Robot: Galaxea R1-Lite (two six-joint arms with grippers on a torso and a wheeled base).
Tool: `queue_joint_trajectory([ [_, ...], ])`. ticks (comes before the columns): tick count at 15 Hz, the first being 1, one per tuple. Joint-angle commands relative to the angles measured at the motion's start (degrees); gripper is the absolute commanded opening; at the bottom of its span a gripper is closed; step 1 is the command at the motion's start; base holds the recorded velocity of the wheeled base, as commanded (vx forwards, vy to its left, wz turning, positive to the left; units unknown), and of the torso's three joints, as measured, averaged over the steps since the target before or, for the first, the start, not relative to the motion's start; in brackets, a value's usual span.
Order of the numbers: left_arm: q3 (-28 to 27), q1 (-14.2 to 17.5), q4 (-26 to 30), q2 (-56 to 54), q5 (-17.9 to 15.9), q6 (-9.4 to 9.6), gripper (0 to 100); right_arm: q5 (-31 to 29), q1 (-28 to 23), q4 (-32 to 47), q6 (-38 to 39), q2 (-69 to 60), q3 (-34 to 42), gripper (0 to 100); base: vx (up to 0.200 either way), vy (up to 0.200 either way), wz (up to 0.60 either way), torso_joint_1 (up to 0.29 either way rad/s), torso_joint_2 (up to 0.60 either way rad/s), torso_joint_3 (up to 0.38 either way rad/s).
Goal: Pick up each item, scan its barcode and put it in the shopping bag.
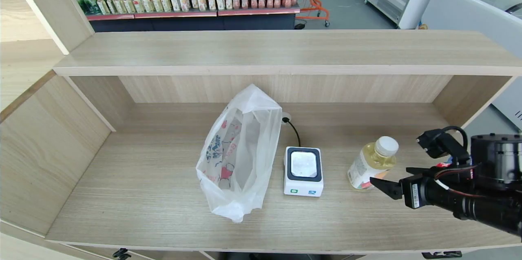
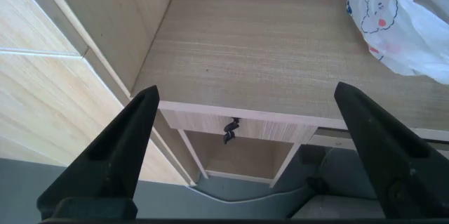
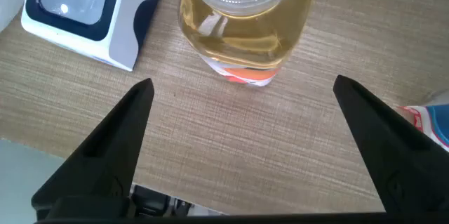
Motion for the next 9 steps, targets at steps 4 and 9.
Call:
queue_joint_trajectory([
  [4,0.0,0.01,0.01,-0.02,0.06,0.02,100,-1.25,1.1,-10.95,0.16,12.8,1.07,100,0.0,0.0,0.0,0.0,0.0,0.0],
  [9,0.0,0.01,0.01,-0.02,0.06,0.02,100,-1.25,2.59,-21.85,1.21,20.18,0.36,100,0.0,0.0,0.0,0.0,0.0,0.0],
])
